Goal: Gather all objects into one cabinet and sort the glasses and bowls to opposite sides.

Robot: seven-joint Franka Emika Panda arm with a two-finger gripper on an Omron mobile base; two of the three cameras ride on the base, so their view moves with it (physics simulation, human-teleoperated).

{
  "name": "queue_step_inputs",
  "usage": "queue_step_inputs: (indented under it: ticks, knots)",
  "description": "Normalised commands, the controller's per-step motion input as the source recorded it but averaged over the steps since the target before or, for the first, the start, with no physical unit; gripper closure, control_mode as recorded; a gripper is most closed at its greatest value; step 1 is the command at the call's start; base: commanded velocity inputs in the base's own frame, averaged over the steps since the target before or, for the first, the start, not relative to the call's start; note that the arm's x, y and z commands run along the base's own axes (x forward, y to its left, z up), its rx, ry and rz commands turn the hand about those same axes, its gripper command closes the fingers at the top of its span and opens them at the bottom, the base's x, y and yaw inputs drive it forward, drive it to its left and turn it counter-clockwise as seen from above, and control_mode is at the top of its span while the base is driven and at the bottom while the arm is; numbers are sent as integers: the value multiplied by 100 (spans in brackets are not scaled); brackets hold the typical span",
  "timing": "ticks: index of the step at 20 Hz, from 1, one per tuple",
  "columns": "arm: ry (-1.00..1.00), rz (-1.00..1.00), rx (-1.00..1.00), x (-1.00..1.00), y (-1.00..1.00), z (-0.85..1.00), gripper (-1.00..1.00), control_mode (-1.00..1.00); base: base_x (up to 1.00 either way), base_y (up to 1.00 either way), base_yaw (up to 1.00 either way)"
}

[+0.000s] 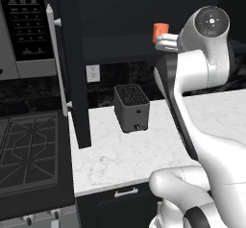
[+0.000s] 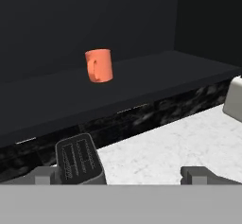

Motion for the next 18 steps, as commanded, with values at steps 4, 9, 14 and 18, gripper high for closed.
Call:
queue_step_inputs:
  ticks: [4, 9, 14, 18]
  knots:
    - [-3, -3, -5, 20, 0, -4, -100, -100, 0, 0, 0]
    - [0, -6, -4, 13, 0, 0, -100, -100, 0, 0, 0]
    - [0, -3, 0, 29, 0, 0, -100, -100, 0, 0, 0]
    - [0, 0, 0, 33, 0, 0, -100, -100, 0, 0, 0]
